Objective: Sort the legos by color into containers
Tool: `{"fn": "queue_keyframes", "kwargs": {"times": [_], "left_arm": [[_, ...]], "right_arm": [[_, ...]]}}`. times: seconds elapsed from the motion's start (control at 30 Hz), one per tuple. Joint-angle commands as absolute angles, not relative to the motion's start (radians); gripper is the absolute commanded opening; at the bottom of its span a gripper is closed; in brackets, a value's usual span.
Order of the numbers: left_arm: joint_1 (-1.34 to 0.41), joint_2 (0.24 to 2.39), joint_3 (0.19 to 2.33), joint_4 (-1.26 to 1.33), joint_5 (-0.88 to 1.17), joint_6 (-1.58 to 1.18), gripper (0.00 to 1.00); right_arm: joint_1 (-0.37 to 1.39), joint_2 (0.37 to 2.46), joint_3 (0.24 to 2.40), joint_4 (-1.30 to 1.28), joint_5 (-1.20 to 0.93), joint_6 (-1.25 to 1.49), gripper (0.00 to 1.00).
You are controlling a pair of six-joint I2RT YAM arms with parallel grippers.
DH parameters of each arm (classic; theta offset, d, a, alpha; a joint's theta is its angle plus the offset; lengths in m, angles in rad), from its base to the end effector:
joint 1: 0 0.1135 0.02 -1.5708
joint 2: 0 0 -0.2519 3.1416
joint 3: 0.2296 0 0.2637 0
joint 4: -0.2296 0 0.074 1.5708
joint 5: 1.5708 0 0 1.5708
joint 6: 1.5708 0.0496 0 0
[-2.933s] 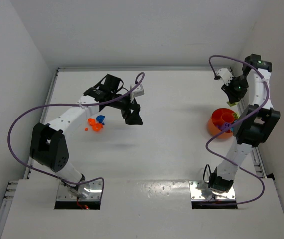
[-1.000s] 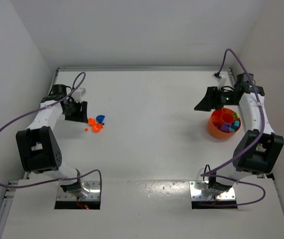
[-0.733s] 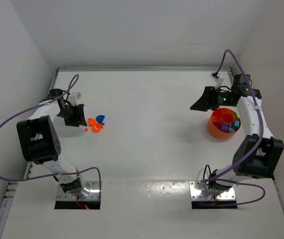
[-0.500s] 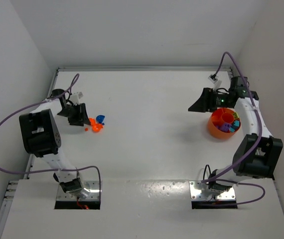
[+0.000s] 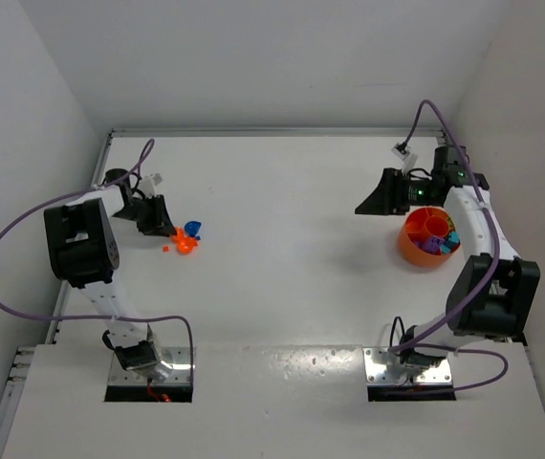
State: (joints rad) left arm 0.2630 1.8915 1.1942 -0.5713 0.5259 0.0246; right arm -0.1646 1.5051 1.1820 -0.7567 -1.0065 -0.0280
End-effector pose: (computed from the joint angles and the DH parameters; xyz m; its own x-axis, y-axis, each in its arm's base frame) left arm 0.3633 0.0720 0.1221 -0.9236 -0.2266 -0.3093 -0.0579 0.8798 -0.4718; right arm 0.3160 -0.0100 0.2516 -0.8611 0.1279 -0.4922 -0.3296 0.5967 0.7317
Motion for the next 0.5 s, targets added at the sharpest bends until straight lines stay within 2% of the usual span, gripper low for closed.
{"fn": "queue_keyframes", "kwargs": {"times": [0.0, 0.13, 0.17, 0.3, 0.47], "left_arm": [[0.256, 1.896, 1.223, -0.552, 0.557, 0.006, 0.30], [0.256, 1.896, 1.223, -0.552, 0.566, 0.006, 0.24], [0.256, 1.869, 1.232, -0.552, 0.566, 0.018, 0.18], [0.268, 1.737, 1.232, -0.561, 0.652, 0.067, 0.06], [0.241, 1.568, 1.270, -0.632, 0.779, 0.146, 0.00]], "right_arm": [[-0.140, 1.517, 1.215, -0.746, -1.060, -0.017, 0.69], [-0.120, 1.517, 1.197, -0.736, -1.083, -0.006, 0.69], [-0.111, 1.517, 1.197, -0.736, -1.083, 0.004, 0.69], [-0.081, 1.517, 1.163, -0.704, -1.150, 0.037, 0.69], [-0.034, 1.517, 1.124, -0.640, -1.239, 0.089, 0.69]]}}
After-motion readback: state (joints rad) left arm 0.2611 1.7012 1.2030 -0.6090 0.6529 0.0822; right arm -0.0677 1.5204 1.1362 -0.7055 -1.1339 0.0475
